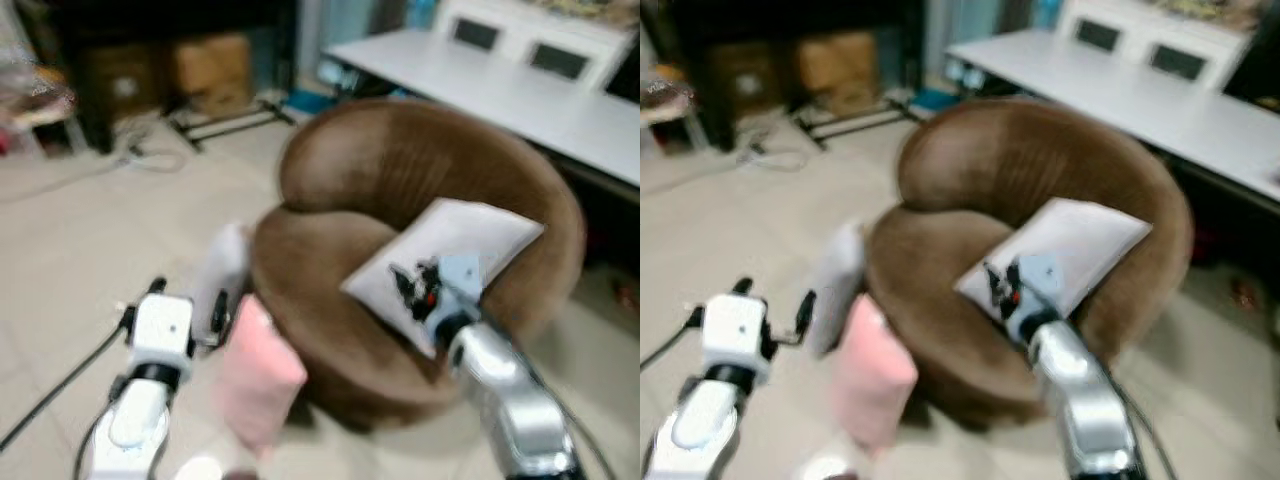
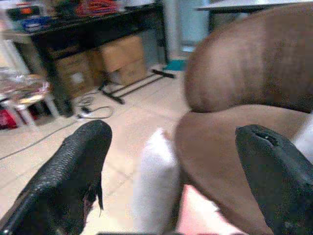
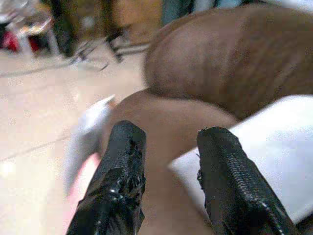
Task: Move the pillow to the sofa from floor
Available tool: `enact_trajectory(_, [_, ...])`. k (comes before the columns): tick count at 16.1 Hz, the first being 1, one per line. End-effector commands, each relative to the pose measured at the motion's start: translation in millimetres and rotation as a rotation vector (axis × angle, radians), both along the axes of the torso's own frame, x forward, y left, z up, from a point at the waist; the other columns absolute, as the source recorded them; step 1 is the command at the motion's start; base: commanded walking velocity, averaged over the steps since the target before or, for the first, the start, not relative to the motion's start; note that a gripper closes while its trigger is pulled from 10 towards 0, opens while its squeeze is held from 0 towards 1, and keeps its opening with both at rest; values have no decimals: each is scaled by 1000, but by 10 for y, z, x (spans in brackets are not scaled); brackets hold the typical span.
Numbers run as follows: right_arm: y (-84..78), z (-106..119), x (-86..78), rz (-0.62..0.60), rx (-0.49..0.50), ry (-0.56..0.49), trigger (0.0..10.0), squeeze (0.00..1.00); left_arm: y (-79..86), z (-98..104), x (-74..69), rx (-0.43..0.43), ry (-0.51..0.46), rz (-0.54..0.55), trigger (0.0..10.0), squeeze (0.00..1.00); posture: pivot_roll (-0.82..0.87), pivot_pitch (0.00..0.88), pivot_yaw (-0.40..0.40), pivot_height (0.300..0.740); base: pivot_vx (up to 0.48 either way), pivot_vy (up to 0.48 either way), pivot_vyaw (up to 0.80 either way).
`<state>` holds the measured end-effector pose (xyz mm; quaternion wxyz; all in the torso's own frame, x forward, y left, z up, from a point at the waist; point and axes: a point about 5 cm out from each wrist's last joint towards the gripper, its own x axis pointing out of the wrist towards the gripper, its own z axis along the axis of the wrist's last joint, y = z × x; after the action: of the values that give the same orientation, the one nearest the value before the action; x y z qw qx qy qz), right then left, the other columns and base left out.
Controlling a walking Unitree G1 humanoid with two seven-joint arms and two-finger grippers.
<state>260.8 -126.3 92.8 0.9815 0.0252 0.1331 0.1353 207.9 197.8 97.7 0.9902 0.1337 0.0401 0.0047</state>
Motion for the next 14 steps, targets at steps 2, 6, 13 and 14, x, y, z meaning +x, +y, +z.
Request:
enact_trajectory(2, [-180,12,-2,-51,-37,1,10000,0,-53,19,14,-1,-10,-11,10000,0,45,0,-120,740,0,373,0])
enact_trajectory(6, [-284,-77,-47,-94,-55,39,10000,0,-64,17,-7,17,-21,-10,10000,0,38,15,-112,740,0,373,0])
enact_trajectory(13, [-269,-156,-231,-139,-53,54,10000,0,-78,75,61,42,-61,-84,10000,0,36,53,-20,740,0,54,0])
enact_trajectory(14, [-252,-162,-263,-118,-61,48,10000,0,-74,83,76,39,-65,-92,10000,0,38,58,-15,740,0,0,0])
